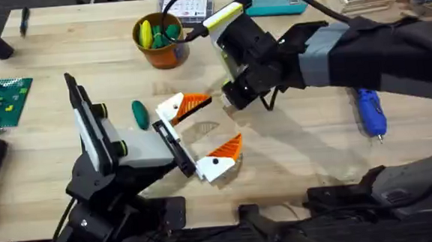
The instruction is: Pick up the gripper from the table and insert it into the empty holder that is missing its gripper. Then pick up a screw, insert it into the mounting hole, and use the screwdriver to tighten it. Finally, clean up the table by picking up the vegetable and placing it into the bucket.
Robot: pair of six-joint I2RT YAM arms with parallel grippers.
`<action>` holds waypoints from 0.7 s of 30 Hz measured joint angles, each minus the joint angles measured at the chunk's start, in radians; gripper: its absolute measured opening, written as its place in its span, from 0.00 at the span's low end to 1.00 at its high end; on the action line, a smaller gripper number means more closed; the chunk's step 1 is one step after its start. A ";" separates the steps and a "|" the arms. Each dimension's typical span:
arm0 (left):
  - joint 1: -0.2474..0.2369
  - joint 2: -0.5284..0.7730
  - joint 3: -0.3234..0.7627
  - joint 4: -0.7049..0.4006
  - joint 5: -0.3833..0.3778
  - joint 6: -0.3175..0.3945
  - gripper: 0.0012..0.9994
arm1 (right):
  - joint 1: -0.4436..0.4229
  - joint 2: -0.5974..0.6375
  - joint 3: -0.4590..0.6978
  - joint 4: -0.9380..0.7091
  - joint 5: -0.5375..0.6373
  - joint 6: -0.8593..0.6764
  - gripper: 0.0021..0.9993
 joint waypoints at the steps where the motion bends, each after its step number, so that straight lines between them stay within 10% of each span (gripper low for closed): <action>1: 0.000 0.000 0.000 0.000 0.000 0.000 0.99 | 0.000 0.001 0.000 0.000 0.000 0.000 0.17; 7: 0.000 0.000 0.000 0.000 0.000 0.000 0.99 | 0.000 0.015 0.010 0.006 0.007 0.000 0.01; 21: 0.000 0.000 0.000 0.000 0.000 0.000 0.99 | -0.004 0.041 0.065 -0.062 0.006 -0.001 0.01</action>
